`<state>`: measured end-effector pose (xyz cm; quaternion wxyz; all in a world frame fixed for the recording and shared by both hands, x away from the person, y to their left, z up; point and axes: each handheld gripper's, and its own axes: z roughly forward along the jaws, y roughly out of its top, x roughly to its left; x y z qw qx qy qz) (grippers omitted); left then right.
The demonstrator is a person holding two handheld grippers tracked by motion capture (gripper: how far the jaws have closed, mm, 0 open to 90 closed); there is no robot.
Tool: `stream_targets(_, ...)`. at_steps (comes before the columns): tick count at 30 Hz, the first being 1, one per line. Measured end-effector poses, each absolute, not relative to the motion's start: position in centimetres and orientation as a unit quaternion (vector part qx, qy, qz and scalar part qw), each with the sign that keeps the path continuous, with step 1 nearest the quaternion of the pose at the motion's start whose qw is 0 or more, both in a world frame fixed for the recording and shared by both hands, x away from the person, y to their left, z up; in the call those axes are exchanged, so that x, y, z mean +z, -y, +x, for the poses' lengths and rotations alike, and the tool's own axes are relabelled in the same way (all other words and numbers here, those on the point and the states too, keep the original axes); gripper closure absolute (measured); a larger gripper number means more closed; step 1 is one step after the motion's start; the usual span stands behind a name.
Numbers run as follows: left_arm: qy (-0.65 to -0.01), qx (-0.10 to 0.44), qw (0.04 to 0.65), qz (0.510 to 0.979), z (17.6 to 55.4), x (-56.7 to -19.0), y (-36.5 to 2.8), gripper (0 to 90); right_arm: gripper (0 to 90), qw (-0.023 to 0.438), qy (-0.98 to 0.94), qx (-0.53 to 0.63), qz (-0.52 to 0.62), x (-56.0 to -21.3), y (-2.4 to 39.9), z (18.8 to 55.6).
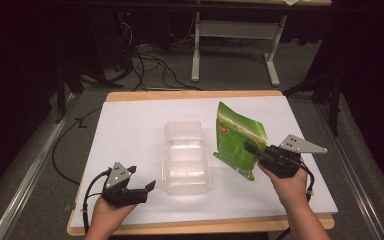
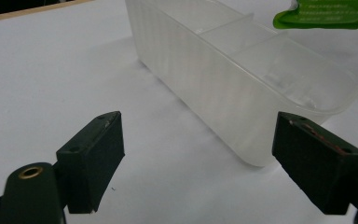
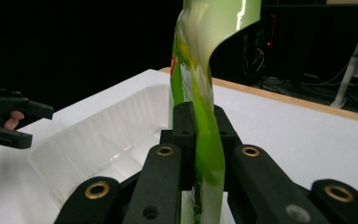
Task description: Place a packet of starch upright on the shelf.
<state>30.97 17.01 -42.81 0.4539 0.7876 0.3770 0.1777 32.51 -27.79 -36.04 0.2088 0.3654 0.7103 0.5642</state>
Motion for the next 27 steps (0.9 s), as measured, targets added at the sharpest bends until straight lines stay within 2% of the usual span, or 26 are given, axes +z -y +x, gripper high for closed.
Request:
stream_targets(8, -0.386, 0.186, 0.456, 0.78, 30.9, -42.7, -17.3, 17.5, 85.0, 0.206, -0.703, 0.583, 0.351, -34.5, 27.4, 33.8)
stream_targets(27, -0.411, 0.211, 0.454, 0.762, 30.9, -42.9, -17.8, 17.5, 85.0, 0.163, -0.717, 0.611, 0.294, -33.9, 23.9, 36.7)
